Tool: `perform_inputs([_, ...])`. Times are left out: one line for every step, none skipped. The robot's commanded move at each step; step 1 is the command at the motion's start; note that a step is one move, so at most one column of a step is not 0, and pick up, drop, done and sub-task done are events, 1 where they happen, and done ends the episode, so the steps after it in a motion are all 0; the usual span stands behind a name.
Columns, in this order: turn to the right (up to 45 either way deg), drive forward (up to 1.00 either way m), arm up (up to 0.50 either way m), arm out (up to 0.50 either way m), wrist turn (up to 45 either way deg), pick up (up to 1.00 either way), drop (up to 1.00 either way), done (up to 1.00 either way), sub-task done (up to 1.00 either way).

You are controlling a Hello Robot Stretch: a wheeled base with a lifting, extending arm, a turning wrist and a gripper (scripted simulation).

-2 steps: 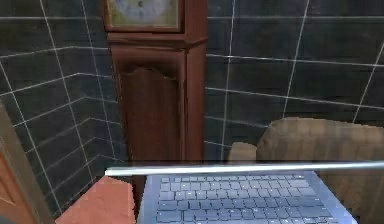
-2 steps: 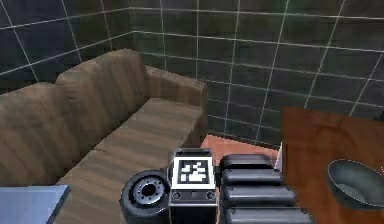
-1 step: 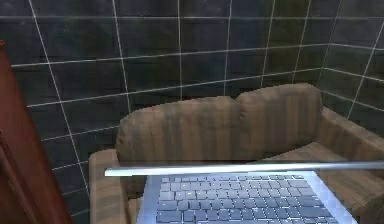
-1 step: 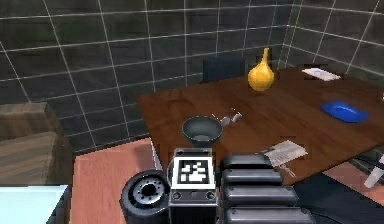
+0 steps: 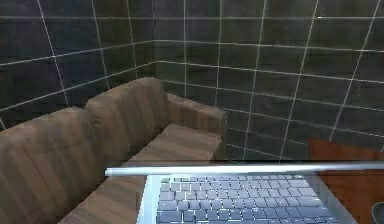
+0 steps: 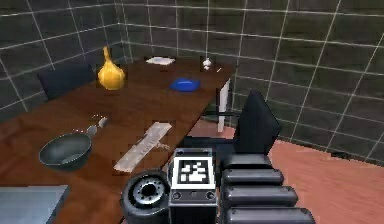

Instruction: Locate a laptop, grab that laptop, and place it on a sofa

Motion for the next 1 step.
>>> perform_inputs([-45.0, 0.00, 0.00, 0.00, 0.0, 0.00, 0.00, 0.00, 0.00])
